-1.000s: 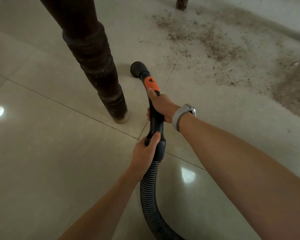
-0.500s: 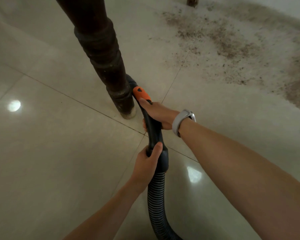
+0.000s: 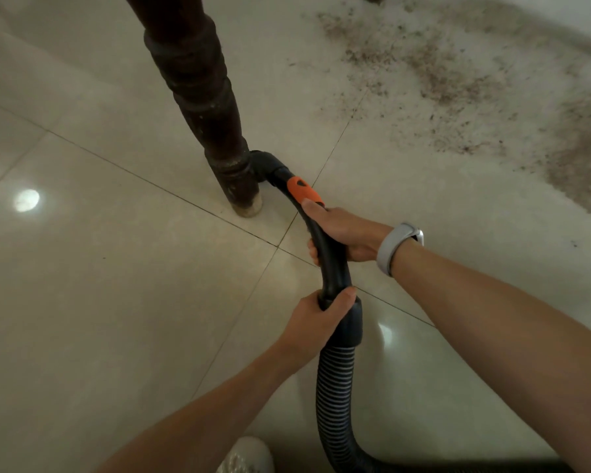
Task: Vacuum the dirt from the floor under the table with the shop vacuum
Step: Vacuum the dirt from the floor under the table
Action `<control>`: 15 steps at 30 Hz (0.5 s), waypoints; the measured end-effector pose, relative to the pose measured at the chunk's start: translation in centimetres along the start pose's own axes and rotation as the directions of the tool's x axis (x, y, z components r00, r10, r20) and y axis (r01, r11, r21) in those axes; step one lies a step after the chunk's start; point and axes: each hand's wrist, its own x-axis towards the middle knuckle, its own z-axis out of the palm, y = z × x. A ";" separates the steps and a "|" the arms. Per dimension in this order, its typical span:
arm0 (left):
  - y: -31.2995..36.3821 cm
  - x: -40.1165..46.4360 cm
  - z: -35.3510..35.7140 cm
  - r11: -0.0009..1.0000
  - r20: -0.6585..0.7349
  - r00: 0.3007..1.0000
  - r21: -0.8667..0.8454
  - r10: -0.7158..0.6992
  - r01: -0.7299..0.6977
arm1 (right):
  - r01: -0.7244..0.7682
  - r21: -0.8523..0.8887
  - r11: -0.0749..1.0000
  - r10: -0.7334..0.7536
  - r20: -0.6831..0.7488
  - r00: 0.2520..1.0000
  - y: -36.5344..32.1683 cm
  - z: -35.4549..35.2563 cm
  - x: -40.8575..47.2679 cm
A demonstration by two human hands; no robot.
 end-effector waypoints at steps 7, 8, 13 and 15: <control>-0.1 -1.7 0.2 0.995 0.160 0.986 0.091 -0.042 0.027 | -0.057 0.068 0.996 0.057 0.002 0.998 1.9 -0.6 -2.2; 0.1 -1.9 0.0 0.993 0.219 0.973 0.109 -0.070 0.047 | -0.061 0.081 0.995 0.061 0.001 0.998 2.1 -0.6 -2.5; 0.9 -1.5 -2.7 0.974 0.421 0.885 0.184 -0.200 0.132 | -0.057 0.140 0.989 0.059 -0.010 0.998 3.4 -0.7 -4.1; 0.4 -0.8 -3.9 0.952 0.344 0.910 0.274 -0.230 0.137 | -0.055 0.150 0.987 0.058 -0.012 0.998 3.9 -0.5 -4.4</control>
